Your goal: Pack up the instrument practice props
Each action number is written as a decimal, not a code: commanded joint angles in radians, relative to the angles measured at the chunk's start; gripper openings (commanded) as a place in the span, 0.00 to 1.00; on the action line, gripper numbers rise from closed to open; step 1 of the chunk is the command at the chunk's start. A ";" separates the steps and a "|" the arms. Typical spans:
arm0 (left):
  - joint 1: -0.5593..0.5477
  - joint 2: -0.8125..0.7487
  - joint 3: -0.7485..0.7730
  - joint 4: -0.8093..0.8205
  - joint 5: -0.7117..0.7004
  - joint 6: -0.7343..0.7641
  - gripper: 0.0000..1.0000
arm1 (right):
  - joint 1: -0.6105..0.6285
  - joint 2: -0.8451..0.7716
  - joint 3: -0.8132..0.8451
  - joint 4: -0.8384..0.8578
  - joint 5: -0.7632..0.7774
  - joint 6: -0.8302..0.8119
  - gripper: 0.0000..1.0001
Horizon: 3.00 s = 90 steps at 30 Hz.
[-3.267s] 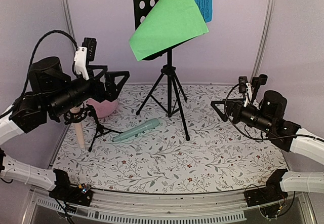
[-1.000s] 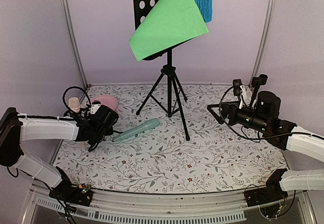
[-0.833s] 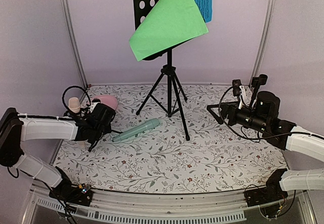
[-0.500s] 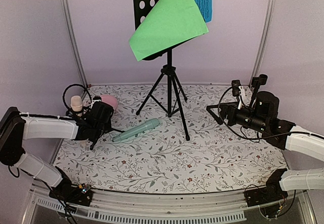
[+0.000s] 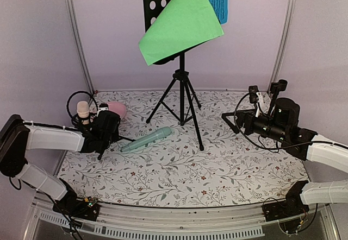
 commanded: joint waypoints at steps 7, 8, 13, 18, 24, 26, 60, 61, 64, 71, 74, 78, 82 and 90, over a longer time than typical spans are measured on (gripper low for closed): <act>0.008 -0.072 0.050 -0.051 0.028 0.067 0.22 | 0.005 -0.001 0.020 -0.004 -0.020 -0.009 0.98; 0.006 -0.084 0.050 -0.058 0.026 0.071 0.21 | 0.005 -0.002 0.020 -0.004 -0.020 -0.008 0.98; 0.005 -0.149 0.044 -0.085 0.041 0.077 0.19 | 0.005 0.005 0.019 -0.004 -0.020 -0.006 0.98; -0.006 -0.203 0.073 -0.138 0.057 0.088 0.18 | 0.005 0.016 0.021 -0.003 -0.021 -0.006 0.98; -0.062 -0.256 0.173 -0.247 0.046 0.095 0.18 | 0.005 -0.008 0.021 -0.003 -0.067 0.007 0.98; -0.086 -0.270 0.221 -0.288 0.073 0.107 0.18 | 0.005 -0.020 0.019 -0.002 -0.080 0.019 0.98; -0.681 0.239 0.498 -0.081 0.194 0.117 0.16 | 0.006 -0.053 0.004 -0.008 0.009 0.000 0.98; -0.686 0.262 0.501 -0.066 0.205 0.115 0.16 | 0.007 -0.055 0.003 -0.010 0.015 -0.002 0.98; -0.703 0.326 0.516 -0.024 0.239 0.112 0.16 | 0.007 -0.057 0.000 -0.010 0.029 -0.007 0.98; -0.721 0.444 0.529 0.035 0.245 0.088 0.16 | 0.007 -0.042 0.000 -0.004 0.020 -0.003 0.98; -0.724 0.459 0.528 0.060 0.235 0.078 0.17 | 0.007 -0.040 -0.002 -0.003 0.019 -0.002 0.98; -0.736 0.467 0.518 0.086 0.227 0.073 0.23 | 0.007 -0.037 0.000 -0.002 0.020 -0.003 0.98; -0.757 0.477 0.513 0.101 0.217 0.076 0.35 | 0.007 -0.040 0.000 -0.004 0.020 -0.006 0.98; -0.785 0.467 0.519 0.085 0.220 0.089 0.67 | 0.007 -0.061 0.000 -0.011 0.034 -0.013 0.98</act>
